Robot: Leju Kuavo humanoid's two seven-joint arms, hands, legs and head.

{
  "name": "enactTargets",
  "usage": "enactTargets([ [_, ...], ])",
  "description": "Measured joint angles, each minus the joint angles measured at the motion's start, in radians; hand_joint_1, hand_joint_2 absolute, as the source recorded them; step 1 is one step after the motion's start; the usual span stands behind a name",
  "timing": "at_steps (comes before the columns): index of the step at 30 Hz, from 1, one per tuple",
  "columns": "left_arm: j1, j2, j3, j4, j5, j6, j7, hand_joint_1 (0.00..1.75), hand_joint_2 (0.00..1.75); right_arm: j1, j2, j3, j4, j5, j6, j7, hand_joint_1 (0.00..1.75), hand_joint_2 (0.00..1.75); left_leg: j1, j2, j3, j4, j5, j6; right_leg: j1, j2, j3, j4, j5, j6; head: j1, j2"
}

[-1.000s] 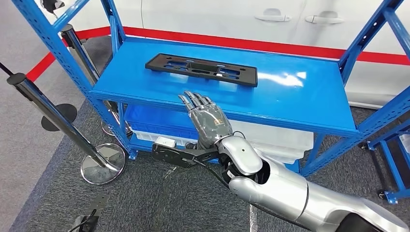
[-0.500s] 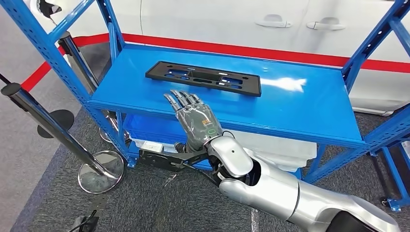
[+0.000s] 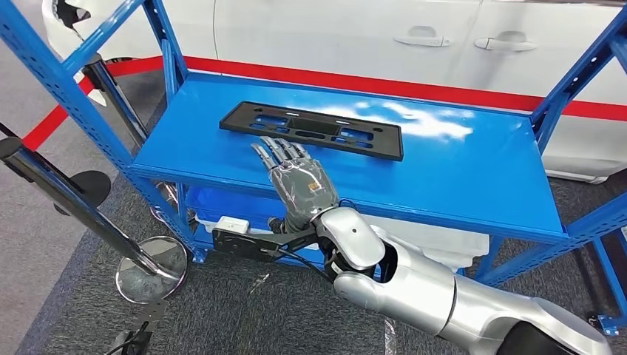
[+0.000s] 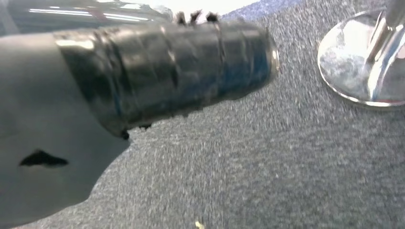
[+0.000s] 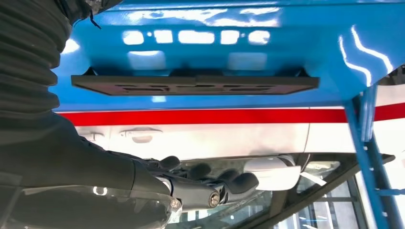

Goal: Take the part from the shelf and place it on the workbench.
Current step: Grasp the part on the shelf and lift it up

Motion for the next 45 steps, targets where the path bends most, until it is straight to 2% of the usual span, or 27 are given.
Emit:
enactTargets([
  [2, -0.001, -0.001, 0.000, 0.001, -0.001, 0.000, -0.002, 0.00, 0.00, -0.001, 0.002, 0.000, 0.002, 0.003, 0.001, 0.000, 0.00, 1.75, -0.002, 0.002, -0.007, 0.027, -0.020, -0.006, -0.007, -0.001, 0.021, -0.021, -0.002, -0.004, -0.001, 0.000],
  [3, -0.002, -0.002, 0.000, 0.001, -0.001, 0.000, -0.003, 0.00, 0.00, -0.001, 0.004, 0.000, 0.003, 0.005, 0.003, 0.000, 0.00, 1.75, -0.002, 0.003, -0.029, 0.072, -0.038, -0.008, -0.011, -0.002, 0.033, -0.029, -0.005, -0.007, -0.002, 0.000],
  [5, -0.003, -0.001, 0.000, 0.002, -0.001, 0.000, -0.004, 0.00, 0.00, 0.000, 0.005, 0.002, 0.006, 0.010, 0.008, 0.000, 0.00, 1.75, 0.000, 0.004, -0.105, 0.203, -0.077, -0.014, -0.011, -0.003, 0.048, -0.032, -0.016, -0.011, -0.002, 0.000],
  [6, -0.001, -0.001, 0.000, 0.002, -0.001, 0.000, -0.004, 0.00, 0.00, 0.003, 0.006, 0.004, 0.008, 0.013, 0.011, 0.000, 0.00, 1.75, 0.001, 0.004, -0.144, 0.253, -0.081, -0.019, -0.011, -0.002, 0.055, -0.030, -0.024, -0.010, -0.002, 0.000],
  [7, 0.002, -0.001, 0.001, 0.002, -0.001, -0.001, -0.004, 0.00, 0.00, 0.005, 0.006, 0.006, 0.011, 0.017, 0.011, 0.000, 0.00, 1.75, 0.003, 0.005, -0.168, 0.271, -0.066, -0.024, -0.013, -0.001, 0.063, -0.028, -0.033, -0.009, -0.002, 0.000],
  [8, 0.004, -0.001, 0.001, 0.002, -0.002, -0.001, -0.004, 0.00, 0.00, 0.007, 0.006, 0.008, 0.014, 0.020, 0.012, 0.001, 0.00, 1.75, 0.006, 0.006, -0.172, 0.250, -0.031, -0.030, -0.015, 0.001, 0.072, -0.023, -0.043, -0.005, -0.002, 0.000],
  [10, 0.004, -0.001, 0.001, 0.003, -0.003, -0.001, -0.004, 0.00, 0.00, 0.008, 0.006, 0.011, 0.018, 0.027, 0.012, 0.002, 0.00, 1.75, 0.012, 0.007, -0.137, 0.135, 0.056, -0.042, -0.022, 0.003, 0.090, -0.009, -0.070, 0.006, -0.002, 0.000],
  [11, 0.003, -0.002, 0.001, 0.003, -0.004, -0.001, -0.004, 0.00, 0.00, 0.007, 0.005, 0.011, 0.021, 0.031, 0.013, 0.004, 0.00, 1.75, 0.012, 0.006, -0.114, 0.080, 0.079, -0.044, -0.023, 0.004, 0.096, 0.001, -0.083, 0.013, -0.004, 0.000],
  [13, 0.000, -0.003, 0.001, 0.004, -0.006, -0.002, -0.004, 0.00, 0.00, 0.007, 0.004, 0.012, 0.025, 0.039, 0.017, 0.008, 0.00, 1.75, 0.008, 0.005, -0.091, 0.039, 0.073, -0.034, -0.023, 0.006, 0.096, 0.012, -0.099, 0.026, -0.006, 0.000],
  [16, 0.002, -0.003, 0.001, 0.005, -0.013, -0.002, -0.003, 0.00, 0.00, 0.008, 0.001, 0.012, 0.034, 0.054, 0.024, 0.022, 0.00, 1.75, 0.007, 0.004, -0.083, 0.034, 0.058, -0.010, -0.022, 0.006, 0.092, 0.022, -0.111, 0.035, -0.001, 0.000],
  [18, 0.002, -0.003, 0.002, 0.005, -0.016, -0.002, -0.002, 0.00, 0.00, 0.007, -0.003, 0.008, 0.040, 0.059, 0.025, 0.033, 0.00, 1.75, 0.009, 0.005, -0.069, 0.030, 0.049, 0.004, -0.023, 0.003, 0.057, 0.090, -0.136, 0.043, 0.004, 0.000],
  [20, 0.000, -0.003, 0.002, 0.005, -0.019, -0.002, -0.002, 0.00, 0.00, 0.011, -0.009, 0.005, 0.048, 0.061, 0.027, 0.038, 0.00, 1.75, 0.008, 0.005, -0.056, 0.028, 0.039, 0.014, -0.026, 0.000, -0.025, 0.221, -0.168, 0.049, 0.008, 0.000],
  [22, 0.000, -0.003, 0.002, 0.005, -0.020, -0.002, -0.002, 0.00, 0.00, 0.019, -0.016, 0.005, 0.058, 0.061, 0.027, 0.042, 0.00, 1.75, 0.006, 0.004, -0.041, 0.028, 0.026, 0.017, -0.026, 0.000, -0.101, 0.303, -0.160, 0.047, 0.008, 0.000],
  [23, 0.001, -0.003, 0.002, 0.005, -0.020, -0.002, -0.002, 0.00, 0.00, 0.022, -0.019, 0.005, 0.063, 0.061, 0.028, 0.042, 0.00, 1.75, 0.005, 0.003, -0.031, 0.028, 0.018, 0.017, -0.025, 0.000, -0.114, 0.288, -0.127, 0.043, 0.008, 0.000],
  [24, 0.001, -0.003, 0.002, 0.005, -0.021, -0.002, -0.002, 0.00, 0.00, 0.023, -0.021, 0.004, 0.066, 0.062, 0.028, 0.043, 0.00, 1.75, 0.004, 0.003, -0.020, 0.028, 0.010, 0.016, -0.022, 0.000, -0.108, 0.239, -0.078, 0.038, 0.008, 0.000],
  [26, 0.001, -0.004, 0.002, 0.005, -0.022, -0.003, -0.002, 0.00, 0.00, 0.023, -0.024, 0.002, 0.071, 0.065, 0.028, 0.047, 0.00, 1.75, 0.005, 0.002, 0.000, 0.025, -0.006, 0.012, -0.011, 0.001, -0.066, 0.111, 0.004, 0.023, 0.007, 0.000],
  [27, 0.000, -0.005, 0.002, 0.005, -0.023, -0.003, -0.002, 0.00, 0.00, 0.023, -0.025, 0.001, 0.073, 0.066, 0.028, 0.050, 0.00, 1.75, 0.005, 0.001, 0.005, 0.021, -0.011, 0.008, -0.005, 0.001, -0.047, 0.066, 0.020, 0.016, 0.007, 0.000],
  [29, 0.000, -0.007, 0.002, 0.006, -0.025, -0.004, -0.001, 0.00, 0.00, 0.023, -0.030, -0.001, 0.078, 0.068, 0.028, 0.058, 0.00, 1.75, 0.007, 0.002, 0.009, 0.013, -0.015, -0.002, 0.003, 0.002, -0.028, 0.033, 0.011, 0.006, 0.006, 0.000],
  [31, -0.001, -0.008, 0.002, 0.006, -0.030, -0.005, 0.000, 0.00, 0.00, 0.023, -0.034, -0.004, 0.083, 0.068, 0.028, 0.065, 0.00, 1.75, 0.006, 0.005, 0.016, 0.005, -0.020, -0.011, -0.001, 0.002, -0.013, 0.007, 0.002, 0.001, 0.006, 0.000],
  [33, -0.004, -0.008, 0.002, 0.006, -0.036, -0.006, 0.001, 0.00, 0.00, 0.023, -0.038, -0.008, 0.089, 0.068, 0.028, 0.071, 0.00, 1.75, 0.003, 0.007, 0.001, 0.045, -0.043, -0.015, -0.009, 0.001, 0.014, -0.020, -0.001, -0.003, 0.003, 0.000],
  [36, -0.006, -0.008, 0.002, 0.006, -0.041, -0.008, 0.003, 0.00, 0.00, 0.030, -0.042, -0.010, 0.102, 0.065, 0.027, 0.077, 0.00, 1.75, 0.002, 0.007, -0.112, 0.231, -0.096, -0.017, -0.011, 0.001, 0.042, -0.032, -0.013, -0.009, 0.000, 0.000],
  [37, -0.004, -0.008, 0.002, 0.006, -0.042, -0.009, 0.004, 0.00, 0.00, 0.035, -0.044, -0.010, 0.107, 0.064, 0.027, 0.079, 0.00, 1.75, 0.002, 0.007, -0.147, 0.270, -0.092, -0.020, -0.011, 0.002, 0.049, -0.030, -0.020, -0.009, 0.000, 0.000],
  [38, -0.001, -0.008, 0.002, 0.006, -0.043, -0.010, 0.005, 0.00, 0.00, 0.039, -0.047, -0.010, 0.112, 0.064, 0.027, 0.080, 0.00, 1.75, 0.003, 0.008, -0.166, 0.273, -0.067, -0.024, -0.013, 0.004, 0.057, -0.027, -0.029, -0.007, 0.000, 0.000],
  [39, 0.000, -0.008, 0.002, 0.006, -0.045, -0.011, 0.006, 0.00, 0.00, 0.042, -0.050, -0.010, 0.117, 0.065, 0.027, 0.082, 0.00, 1.75, 0.005, 0.008, -0.166, 0.241, -0.025, -0.028, -0.014, 0.005, 0.066, -0.022, -0.039, -0.005, 0.000, 0.000],
  [41, 0.000, -0.008, 0.002, 0.006, -0.049, -0.013, 0.006, 0.00, 0.00, 0.043, -0.055, -0.011, 0.127, 0.068, 0.029, 0.090, 0.00, 1.75, 0.006, 0.009, -0.127, 0.118, 0.066, -0.035, -0.017, 0.007, 0.082, -0.007, -0.064, 0.005, 0.000, 0.000],
  [43, -0.004, -0.009, 0.002, 0.006, -0.053, -0.014, 0.006, 0.00, 0.00, 0.043, -0.062, -0.012, 0.138, 0.071, 0.036, 0.100, 0.00, 1.75, 0.005, 0.008, -0.093, 0.038, 0.087, -0.028, -0.016, 0.008, 0.085, 0.007, -0.081, 0.017, -0.002, 0.000],
  [45, -0.005, -0.009, 0.002, 0.007, -0.055, -0.016, 0.007, 0.00, 0.00, 0.045, -0.070, -0.013, 0.149, 0.071, 0.045, 0.108, 0.00, 1.75, 0.003, 0.005, -0.084, 0.025, 0.072, -0.015, -0.015, 0.008, 0.082, 0.011, -0.086, 0.022, -0.003, 0.000],
])
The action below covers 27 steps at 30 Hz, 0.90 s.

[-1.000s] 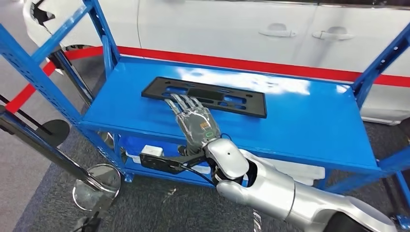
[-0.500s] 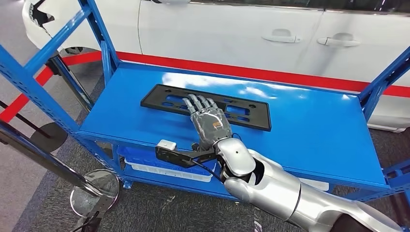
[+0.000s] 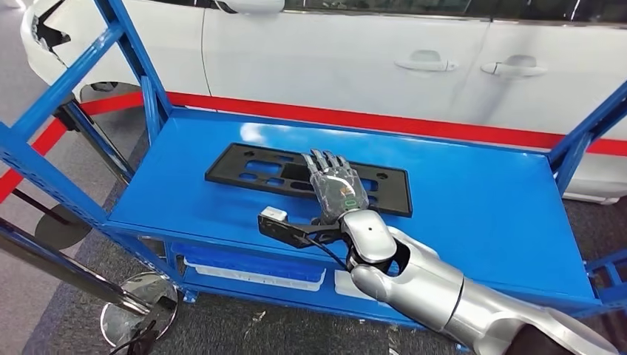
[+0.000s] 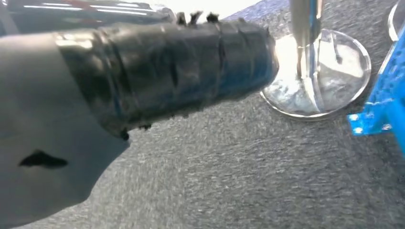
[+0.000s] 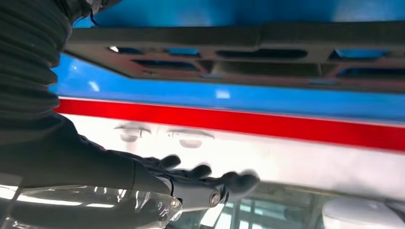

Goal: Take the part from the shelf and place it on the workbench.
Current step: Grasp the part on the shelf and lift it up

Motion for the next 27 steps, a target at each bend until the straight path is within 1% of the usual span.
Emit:
enactTargets([
  [2, 0.001, -0.001, 0.000, 0.000, -0.002, -0.001, 0.001, 0.00, 0.00, 0.001, -0.010, -0.002, 0.011, 0.000, 0.005, 0.005, 0.00, 1.75, 0.002, 0.000, 0.005, -0.001, -0.003, 0.011, 0.000, -0.002, -0.006, 0.015, -0.013, 0.008, 0.002, 0.000],
  [3, 0.001, -0.001, 0.000, 0.000, -0.003, -0.001, 0.001, 0.00, 0.00, 0.001, -0.015, -0.004, 0.016, 0.000, 0.007, 0.006, 0.00, 1.75, 0.004, 0.000, 0.010, -0.003, -0.005, 0.016, -0.001, -0.003, -0.020, 0.046, -0.029, 0.013, 0.005, 0.000],
  [4, 0.000, -0.002, 0.000, 0.001, -0.004, -0.001, 0.001, 0.00, 0.00, 0.001, -0.021, -0.006, 0.021, 0.000, 0.011, 0.007, 0.00, 1.75, 0.005, 0.000, 0.014, -0.005, -0.008, 0.022, -0.003, -0.005, -0.046, 0.097, -0.051, 0.018, 0.006, 0.000],
  [6, -0.002, -0.002, 0.000, 0.001, -0.007, -0.001, 0.001, 0.00, 0.00, 0.006, -0.030, -0.008, 0.033, 0.000, 0.020, 0.009, 0.00, 1.75, 0.004, 0.000, 0.020, -0.005, -0.014, 0.029, -0.008, -0.007, -0.125, 0.233, -0.094, 0.024, 0.008, 0.000],
  [7, -0.002, -0.002, 0.000, 0.001, -0.008, -0.001, 0.001, 0.00, 0.00, 0.010, -0.036, -0.008, 0.040, 0.000, 0.025, 0.011, 0.00, 1.75, 0.004, 0.000, 0.023, -0.005, -0.017, 0.031, -0.010, -0.007, -0.160, 0.281, -0.100, 0.026, 0.008, 0.000],
  [8, -0.002, -0.002, 0.000, 0.001, -0.008, -0.001, 0.002, 0.00, 0.00, 0.013, -0.041, -0.008, 0.047, 0.000, 0.030, 0.013, 0.00, 1.75, 0.003, 0.000, 0.026, -0.005, -0.019, 0.032, -0.012, -0.007, -0.179, 0.296, -0.088, 0.026, 0.008, 0.000],
  [9, -0.002, -0.002, 0.000, 0.001, -0.009, -0.001, 0.002, 0.00, 0.00, 0.015, -0.046, -0.008, 0.053, 0.000, 0.034, 0.015, 0.00, 1.75, 0.004, -0.001, 0.030, -0.005, -0.022, 0.031, -0.012, -0.007, -0.179, 0.272, -0.059, 0.025, 0.008, 0.000],
  [11, -0.002, -0.002, 0.000, 0.001, -0.011, -0.001, 0.002, 0.00, 0.00, 0.016, -0.055, -0.009, 0.061, -0.001, 0.038, 0.018, 0.00, 1.75, 0.004, -0.002, 0.038, -0.005, -0.028, 0.030, -0.012, -0.007, -0.142, 0.167, 0.016, 0.020, 0.008, 0.000],
  [12, -0.002, -0.003, 0.000, 0.001, -0.011, -0.001, 0.002, 0.00, 0.00, 0.016, -0.059, -0.011, 0.064, -0.001, 0.038, 0.018, 0.00, 1.75, 0.004, -0.002, 0.041, -0.005, -0.030, 0.028, -0.012, -0.007, -0.119, 0.107, 0.044, 0.017, 0.008, 0.000],
  [13, -0.003, -0.003, 0.000, 0.001, -0.011, -0.001, 0.003, 0.00, 0.00, 0.016, -0.063, -0.014, 0.069, -0.002, 0.038, 0.019, 0.00, 1.75, 0.003, -0.003, 0.042, -0.005, -0.032, 0.025, -0.009, -0.006, -0.098, 0.061, 0.058, 0.015, 0.008, 0.000],
  [15, -0.004, -0.004, 0.000, 0.001, -0.012, 0.000, 0.007, 0.00, 0.00, 0.016, -0.069, -0.020, 0.078, -0.003, 0.041, 0.020, 0.00, 1.75, 0.000, -0.003, 0.043, -0.008, -0.035, 0.017, -0.004, -0.005, -0.075, 0.012, 0.063, 0.012, 0.007, 0.000],
  [16, -0.004, -0.004, 0.000, 0.001, -0.012, 0.001, 0.011, 0.00, 0.00, 0.017, -0.072, -0.021, 0.083, -0.004, 0.046, 0.021, 0.00, 1.75, 0.000, -0.003, 0.043, -0.010, -0.034, 0.012, -0.002, -0.004, -0.071, 0.006, 0.061, 0.010, 0.007, 0.000],
  [17, -0.004, -0.004, 0.000, 0.001, -0.012, 0.003, 0.015, 0.00, 0.00, 0.018, -0.076, -0.021, 0.089, -0.006, 0.050, 0.022, 0.00, 1.75, 0.000, -0.003, 0.044, -0.013, -0.035, 0.007, -0.003, -0.004, -0.070, 0.002, 0.062, 0.007, 0.007, 0.000],
  [18, -0.004, -0.004, 0.000, 0.001, -0.012, 0.004, 0.018, 0.00, 0.00, 0.019, -0.081, -0.022, 0.095, -0.007, 0.056, 0.022, 0.00, 1.75, 0.001, -0.002, 0.043, -0.009, -0.040, 0.003, -0.005, -0.004, -0.067, -0.004, 0.064, 0.003, 0.007, 0.000],
  [19, -0.004, -0.005, 0.000, 0.001, -0.012, 0.006, 0.020, 0.00, 0.00, 0.019, -0.084, -0.023, 0.101, -0.008, 0.061, 0.023, 0.00, 1.75, 0.001, -0.001, 0.036, 0.007, -0.052, -0.001, -0.007, -0.004, -0.063, -0.010, 0.066, -0.002, 0.006, 0.000],
  [20, -0.005, -0.005, 0.000, 0.001, -0.012, 0.006, 0.020, 0.00, 0.00, 0.020, -0.087, -0.024, 0.106, -0.010, 0.067, 0.023, 0.00, 1.75, 0.002, 0.000, 0.020, 0.044, -0.075, -0.003, -0.010, -0.004, -0.059, -0.015, 0.068, -0.007, 0.005, 0.000],
  [21, -0.006, -0.005, 0.000, 0.001, -0.012, 0.006, 0.019, 0.00, 0.00, 0.020, -0.088, -0.025, 0.110, -0.011, 0.073, 0.023, 0.00, 1.75, 0.002, 0.001, -0.006, 0.100, -0.104, -0.005, -0.009, -0.005, -0.057, -0.016, 0.068, -0.011, 0.004, 0.000],
  [22, -0.006, -0.005, 0.000, 0.001, -0.013, 0.005, 0.018, 0.00, 0.00, 0.022, -0.089, -0.025, 0.113, -0.012, 0.078, 0.023, 0.00, 1.75, 0.002, 0.001, -0.038, 0.167, -0.133, -0.007, -0.009, -0.005, -0.056, -0.016, 0.067, -0.014, 0.003, 0.000],
  [23, -0.006, -0.005, 0.000, 0.001, -0.014, 0.003, 0.018, 0.00, 0.00, 0.025, -0.090, -0.025, 0.115, -0.014, 0.084, 0.023, 0.00, 1.75, 0.002, 0.001, -0.069, 0.226, -0.152, -0.008, -0.008, -0.005, -0.055, -0.016, 0.066, -0.016, 0.004, 0.000],
  [24, -0.005, -0.005, 0.000, 0.001, -0.016, 0.002, 0.018, 0.00, 0.00, 0.028, -0.091, -0.025, 0.118, -0.017, 0.087, 0.023, 0.00, 1.75, 0.002, 0.002, -0.088, 0.258, -0.153, -0.010, -0.007, -0.005, -0.054, -0.015, 0.064, -0.017, 0.004, 0.000],
  [25, -0.004, -0.005, 0.000, 0.001, -0.017, 0.001, 0.018, 0.00, 0.00, 0.031, -0.093, -0.025, 0.120, -0.018, 0.089, 0.023, 0.00, 1.75, 0.003, 0.002, -0.092, 0.257, -0.138, -0.010, -0.007, -0.004, -0.053, -0.013, 0.063, -0.018, 0.004, 0.000],
  [26, -0.004, -0.004, 0.000, 0.001, -0.017, 0.000, 0.018, 0.00, 0.00, 0.033, -0.095, -0.025, 0.122, -0.020, 0.091, 0.024, 0.00, 1.75, 0.003, 0.002, -0.076, 0.216, -0.106, -0.010, -0.007, -0.004, -0.052, -0.011, 0.060, -0.017, 0.004, 0.000],
  [27, -0.004, -0.004, 0.000, 0.001, -0.017, 0.000, 0.018, 0.00, 0.00, 0.033, -0.096, -0.025, 0.124, -0.022, 0.091, 0.024, 0.00, 1.75, 0.003, 0.002, -0.046, 0.150, -0.068, -0.010, -0.008, -0.003, -0.051, -0.007, 0.057, -0.015, 0.003, 0.000],
])
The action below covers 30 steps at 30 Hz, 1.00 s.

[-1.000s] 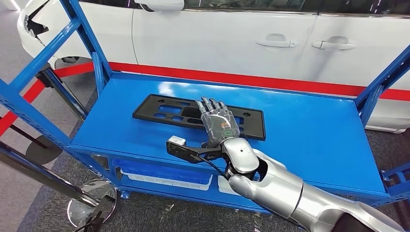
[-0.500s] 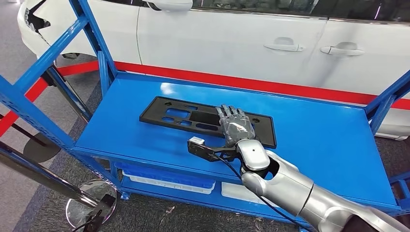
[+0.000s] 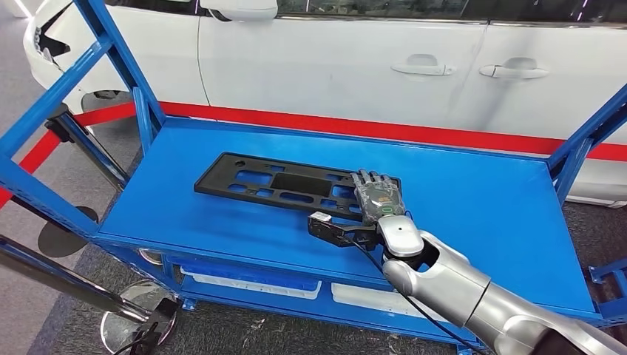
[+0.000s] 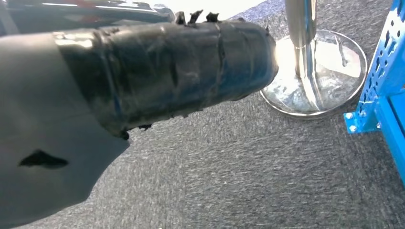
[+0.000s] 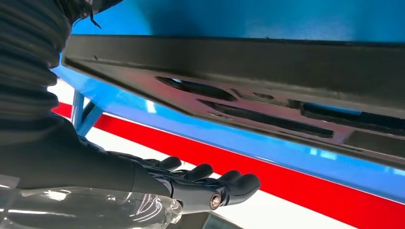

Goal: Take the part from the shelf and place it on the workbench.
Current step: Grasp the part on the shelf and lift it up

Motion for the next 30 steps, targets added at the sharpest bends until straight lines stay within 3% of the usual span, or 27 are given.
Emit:
enactTargets([
  [1, -0.001, 0.000, 0.000, 0.000, 0.000, -0.001, 0.000, 0.00, 0.00, 0.000, -0.001, 0.000, 0.002, -0.002, 0.001, 0.000, 0.13, 1.75, 0.000, 0.000, 0.030, -0.063, 0.023, 0.002, -0.001, 0.000, 0.001, 0.004, -0.004, 0.003, 0.000, 0.000],
  [3, -0.004, 0.000, 0.000, 0.000, 0.000, -0.004, 0.002, 0.00, 0.00, 0.000, -0.005, 0.000, 0.005, -0.008, 0.008, 0.000, 0.97, 1.75, -0.004, -0.001, 0.069, -0.144, 0.043, 0.008, 0.001, 0.001, -0.002, 0.012, -0.010, 0.011, 0.000, 0.000],
  [4, -0.004, -0.001, 0.000, 0.000, 0.000, -0.005, 0.002, 0.00, 0.00, 0.001, -0.007, 0.000, 0.007, -0.013, 0.014, 0.001, 1.40, 1.75, -0.005, -0.002, 0.073, -0.151, 0.039, 0.011, 0.003, 0.001, -0.003, 0.013, -0.011, 0.015, 0.000, 0.000],
  [5, -0.003, -0.001, 0.000, 0.000, 0.000, -0.007, 0.003, 0.00, 0.00, 0.002, -0.010, 0.000, 0.010, -0.020, 0.023, 0.001, 1.71, 1.75, -0.007, -0.003, 0.074, -0.152, 0.041, 0.016, 0.005, 0.001, -0.004, 0.014, -0.011, 0.019, 0.000, 0.000],
  [8, -0.002, -0.001, 0.000, 0.000, -0.002, -0.012, 0.003, 0.00, 0.00, 0.006, -0.022, -0.004, 0.020, -0.040, 0.050, 0.002, 1.75, 1.75, -0.002, -0.002, 0.078, -0.158, 0.046, 0.030, 0.004, 0.000, -0.015, 0.040, -0.031, 0.031, 0.002, 0.000],
  [11, -0.004, -0.001, 0.000, 0.000, -0.003, -0.015, 0.003, 0.00, 0.00, 0.013, -0.029, -0.012, 0.033, -0.060, 0.074, 0.003, 1.75, 1.75, -0.001, -0.001, 0.080, -0.160, 0.046, 0.040, -0.002, -0.003, -0.097, 0.211, -0.112, 0.045, 0.006, 0.000],
  [13, -0.004, -0.001, 0.000, 0.000, -0.003, -0.020, 0.001, 0.00, 0.00, 0.018, -0.035, -0.021, 0.044, -0.075, 0.094, 0.003, 1.75, 1.75, -0.002, -0.001, 0.081, -0.160, 0.045, 0.043, -0.005, -0.003, -0.142, 0.294, -0.127, 0.048, 0.006, 0.000],
  [14, -0.004, -0.001, 0.000, 0.000, -0.003, -0.024, 0.000, 0.00, 0.00, 0.019, -0.038, -0.025, 0.049, -0.083, 0.104, 0.003, 1.75, 1.75, -0.002, -0.002, 0.084, -0.160, 0.043, 0.043, -0.005, -0.003, -0.138, 0.281, -0.109, 0.047, 0.006, 0.000],
  [15, -0.004, -0.001, 0.000, 0.000, -0.003, -0.029, -0.004, 0.00, 0.00, 0.019, -0.041, -0.031, 0.054, -0.089, 0.111, 0.003, 1.75, 1.75, -0.002, -0.003, 0.088, -0.160, 0.042, 0.043, -0.005, -0.003, -0.116, 0.232, -0.076, 0.044, 0.006, 0.000],
  [17, -0.006, -0.002, 0.000, 0.000, -0.003, -0.044, -0.013, 0.00, 0.00, 0.019, -0.048, -0.040, 0.061, -0.099, 0.121, 0.003, 1.75, 1.75, -0.003, -0.006, 0.096, -0.160, 0.037, 0.041, -0.001, -0.003, -0.048, 0.094, -0.017, 0.034, 0.006, 0.000],
  [19, -0.008, -0.003, 0.000, 0.001, -0.001, -0.068, -0.028, 0.00, 0.00, 0.018, -0.054, -0.049, 0.066, -0.111, 0.127, 0.003, 1.75, 1.75, -0.004, -0.010, 0.101, -0.163, 0.034, 0.034, 0.007, -0.003, -0.009, 0.014, -0.001, 0.025, 0.006, 0.000],
  [23, -0.009, -0.005, 0.001, 0.002, 0.000, -0.142, -0.069, 0.00, 0.00, 0.020, -0.069, -0.066, 0.079, -0.142, 0.141, 0.003, 1.75, 1.75, -0.002, -0.011, 0.110, -0.159, 0.021, 0.012, 0.003, -0.006, 0.023, -0.022, 0.005, 0.011, 0.004, 0.000],
  [25, -0.010, -0.004, 0.001, 0.002, -0.001, -0.162, -0.081, 0.00, 0.00, 0.023, -0.070, -0.070, 0.085, -0.149, 0.143, 0.003, 1.75, 1.75, 0.000, -0.006, 0.077, -0.078, -0.030, 0.005, -0.001, -0.011, 0.035, -0.036, 0.013, 0.002, 0.001, 0.000],
  [27, -0.011, -0.004, 0.001, 0.002, -0.001, -0.168, -0.087, 0.00, 0.00, 0.026, -0.072, -0.071, 0.091, -0.151, 0.143, 0.003, 1.75, 1.75, 0.001, -0.004, 0.021, 0.045, -0.087, -0.003, -0.002, -0.013, 0.035, -0.037, 0.014, -0.002, -0.001, 0.000],
  [28, -0.009, -0.004, 0.002, 0.002, -0.001, -0.169, -0.088, 0.00, 0.00, 0.028, -0.072, -0.071, 0.094, -0.151, 0.143, 0.003, 1.75, 1.75, 0.003, -0.003, 0.004, 0.081, -0.095, -0.007, -0.003, -0.014, 0.034, -0.036, 0.014, -0.002, -0.001, 0.000],
  [29, -0.008, -0.004, 0.002, 0.002, -0.001, -0.169, -0.089, 0.00, 0.00, 0.030, -0.073, -0.071, 0.096, -0.151, 0.143, 0.003, 1.75, 1.75, 0.006, -0.002, 0.004, 0.081, -0.083, -0.012, -0.005, -0.014, 0.034, -0.035, 0.013, 0.000, 0.000, 0.000],
  [30, -0.007, -0.003, 0.002, 0.002, -0.001, -0.170, -0.089, 0.00, 0.00, 0.031, -0.074, -0.072, 0.099, -0.151, 0.143, 0.003, 1.75, 1.75, 0.009, -0.001, 0.022, 0.045, -0.056, -0.017, -0.007, -0.015, 0.034, -0.031, 0.011, 0.003, -0.001, 0.000],
])
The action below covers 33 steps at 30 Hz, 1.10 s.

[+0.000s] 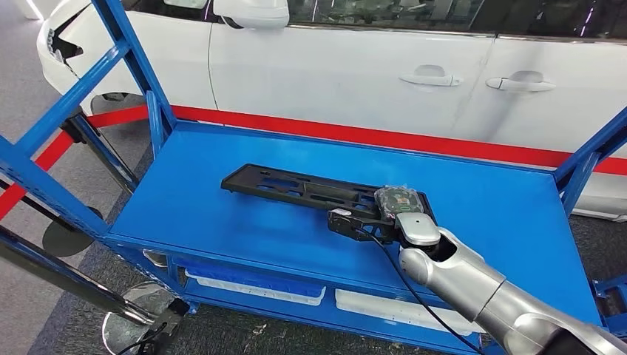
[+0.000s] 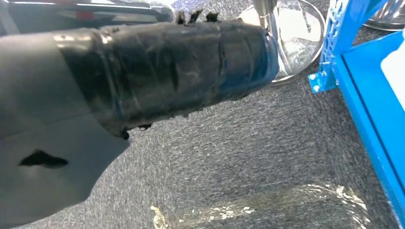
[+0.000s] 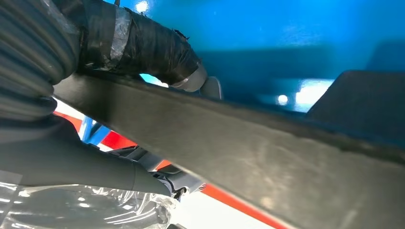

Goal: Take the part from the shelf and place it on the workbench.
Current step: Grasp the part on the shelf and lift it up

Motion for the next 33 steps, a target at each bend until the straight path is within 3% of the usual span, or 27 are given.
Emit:
enactTargets([
  [1, 0.000, 0.001, 0.000, 0.000, 0.000, 0.000, 0.000, 0.00, 0.00, 0.000, -0.001, 0.000, 0.002, 0.000, 0.000, 0.000, 1.75, 1.75, 0.005, 0.001, 0.032, -0.063, 0.033, -0.006, -0.003, 0.000, -0.001, 0.007, -0.003, 0.005, 0.000, 0.000],
  [2, -0.001, 0.001, 0.001, 0.000, 0.000, -0.002, -0.001, 0.00, 0.44, -0.001, -0.002, -0.001, 0.004, 0.000, 0.000, 0.000, 1.75, 1.75, 0.008, 0.000, 0.063, -0.124, 0.055, -0.011, -0.004, 0.001, -0.005, 0.017, -0.008, 0.013, -0.001, 0.000],
  [3, -0.002, 0.001, 0.001, 0.000, 0.000, -0.005, -0.002, 0.00, 0.87, -0.002, -0.005, -0.003, 0.005, 0.000, -0.001, 0.000, 1.75, 1.75, 0.010, -0.003, 0.086, -0.169, 0.068, -0.010, -0.003, 0.002, -0.009, 0.027, -0.014, 0.022, -0.002, 0.000],
  [5, -0.003, 0.000, 0.004, 0.001, 0.000, -0.015, -0.006, 0.00, 1.75, -0.005, -0.010, -0.008, 0.007, -0.001, -0.003, 0.000, 1.75, 1.75, 0.008, -0.007, 0.100, -0.195, 0.067, 0.005, 0.001, 0.005, -0.015, 0.036, -0.019, 0.035, -0.004, 0.000],
  [8, -0.003, 0.000, 0.010, 0.001, -0.001, -0.030, -0.021, 0.00, 1.75, -0.004, -0.016, -0.011, 0.009, 0.000, -0.018, 0.000, 1.75, 1.75, 0.007, -0.004, 0.098, -0.195, 0.074, 0.031, -0.002, 0.008, -0.017, 0.038, -0.021, 0.046, -0.004, 0.000],
  [10, -0.003, 0.000, 0.013, 0.001, -0.001, -0.033, -0.028, 0.00, 1.75, -0.004, -0.019, -0.010, 0.010, 0.009, -0.036, 0.000, 1.75, 1.75, 0.007, -0.001, 0.094, -0.198, 0.081, 0.043, -0.004, 0.007, -0.047, 0.104, -0.066, 0.052, -0.002, 0.000],
  [11, -0.004, 0.000, 0.014, 0.001, -0.002, -0.033, -0.031, 0.00, 1.31, -0.003, -0.020, -0.010, 0.010, 0.015, -0.044, 0.000, 1.61, 1.75, 0.006, 0.000, 0.090, -0.198, 0.082, 0.046, -0.004, 0.006, -0.077, 0.167, -0.102, 0.054, -0.002, 0.000],
  [12, -0.004, 0.000, 0.015, 0.001, -0.002, -0.033, -0.033, 0.00, 0.87, -0.002, -0.020, -0.009, 0.010, 0.021, -0.054, 0.000, 1.30, 1.75, 0.004, 0.001, 0.086, -0.198, 0.084, 0.049, -0.004, 0.005, -0.109, 0.237, -0.135, 0.055, -0.002, 0.000],
  [13, -0.004, 0.000, 0.016, 0.001, -0.002, -0.033, -0.036, 0.00, 0.44, 0.000, -0.020, -0.009, 0.010, 0.025, -0.063, 0.000, 0.86, 1.75, 0.002, 0.002, 0.083, -0.198, 0.085, 0.050, -0.004, 0.005, -0.137, 0.297, -0.158, 0.055, -0.002, 0.000],
  [14, -0.004, 0.000, 0.016, 0.001, -0.002, -0.033, -0.037, 0.00, 0.00, 0.001, -0.020, -0.008, 0.010, 0.028, -0.072, 0.000, 0.43, 1.75, 0.000, 0.002, 0.081, -0.198, 0.086, 0.051, -0.004, 0.005, -0.148, 0.323, -0.160, 0.053, -0.002, 0.000],
  [15, -0.004, 0.000, 0.017, 0.001, -0.003, -0.033, -0.037, 0.00, 0.00, 0.001, -0.020, -0.008, 0.009, 0.029, -0.081, -0.001, 0.12, 1.75, -0.001, 0.003, 0.081, -0.198, 0.086, 0.051, -0.003, 0.006, -0.142, 0.313, -0.144, 0.049, -0.002, 0.000],
  [16, -0.005, 0.000, 0.017, 0.001, -0.003, -0.033, -0.037, 0.00, 0.00, 0.002, -0.020, -0.007, 0.009, 0.030, -0.089, -0.001, 0.00, 1.75, -0.002, 0.002, 0.082, -0.198, 0.086, 0.051, -0.001, 0.006, -0.117, 0.265, -0.114, 0.043, -0.002, 0.000],
  [18, -0.007, 0.000, 0.018, 0.001, -0.006, -0.029, -0.037, 0.00, 0.00, 0.004, -0.019, -0.006, 0.004, 0.031, -0.111, -0.003, 0.00, 1.75, -0.005, 0.001, 0.082, -0.198, 0.086, 0.050, 0.006, 0.005, -0.047, 0.124, -0.054, 0.026, -0.002, 0.000],
  [20, -0.009, -0.001, 0.019, 0.001, -0.009, -0.012, -0.032, 0.00, 0.00, 0.004, -0.013, -0.006, -0.013, 0.048, -0.154, -0.005, 0.00, 0.87, -0.006, 0.000, 0.077, -0.200, 0.088, 0.044, 0.014, 0.002, -0.010, 0.045, -0.032, 0.017, -0.002, 0.000],
  [22, -0.006, -0.001, 0.024, 0.001, -0.006, 0.023, -0.026, 0.00, 0.00, 0.000, -0.004, -0.007, -0.067, 0.104, -0.238, -0.007, 0.00, 0.00, -0.006, 0.000, 0.072, -0.204, 0.094, 0.032, 0.017, 0.000, -0.013, 0.036, -0.027, 0.013, -0.001, 0.000],
  [24, -0.002, -0.001, 0.032, 0.001, 0.001, 0.067, -0.020, 0.00, 0.00, -0.018, 0.007, -0.010, -0.162, 0.183, -0.329, -0.005, 0.00, 0.00, -0.007, 0.002, 0.064, -0.193, 0.081, 0.021, 0.010, 0.001, -0.015, 0.023, -0.015, 0.005, -0.001, 0.000],
  [26, -0.001, -0.002, 0.037, 0.001, 0.006, 0.101, -0.014, 0.00, 0.00, -0.038, 0.020, -0.018, -0.244, 0.238, -0.385, -0.004, 0.00, 0.00, -0.007, 0.002, 0.039, -0.131, 0.032, 0.015, 0.005, 0.001, -0.013, 0.011, -0.005, -0.001, -0.004, 0.000],
  [28, -0.001, -0.002, 0.042, 0.001, 0.011, 0.122, -0.003, 0.00, 0.00, -0.037, 0.027, -0.028, -0.310, 0.261, -0.425, -0.004, 0.00, 0.87, -0.008, 0.002, -0.010, -0.011, -0.029, 0.013, 0.008, -0.002, -0.015, 0.013, -0.005, -0.004, -0.006, 0.000],
  [29, 0.001, -0.003, 0.046, 0.001, 0.014, 0.130, 0.003, 0.00, 0.00, -0.031, 0.029, -0.031, -0.346, 0.264, -0.445, -0.005, 0.00, 1.31, -0.008, 0.002, -0.029, 0.038, -0.045, 0.012, 0.011, -0.004, -0.016, 0.015, -0.005, -0.004, -0.006, 0.000],
  [30, 0.004, -0.003, 0.052, 0.001, 0.017, 0.137, 0.010, 0.00, 0.00, -0.024, 0.030, -0.036, -0.382, 0.260, -0.466, -0.006, 0.00, 1.75, -0.009, 0.002, -0.034, 0.054, -0.042, 0.011, 0.013, -0.005, -0.019, 0.018, -0.006, -0.005, -0.006, 0.000],
  [31, 0.007, -0.003, 0.059, 0.001, 0.021, 0.143, 0.018, 0.00, 0.00, -0.019, 0.030, -0.042, -0.418, 0.248, -0.488, -0.007, 0.00, 1.75, -0.009, 0.003, -0.019, 0.029, -0.019, 0.012, 0.014, -0.005, -0.021, 0.023, -0.007, -0.006, -0.006, 0.000],
  [33, 0.008, -0.003, 0.069, 0.001, 0.031, 0.152, 0.035, 0.00, 0.00, -0.016, 0.030, -0.060, -0.484, 0.206, -0.537, -0.014, 0.00, 1.75, -0.010, 0.003, 0.048, -0.099, 0.042, 0.016, 0.016, -0.003, -0.029, 0.035, -0.009, -0.005, -0.006, 0.000],
])
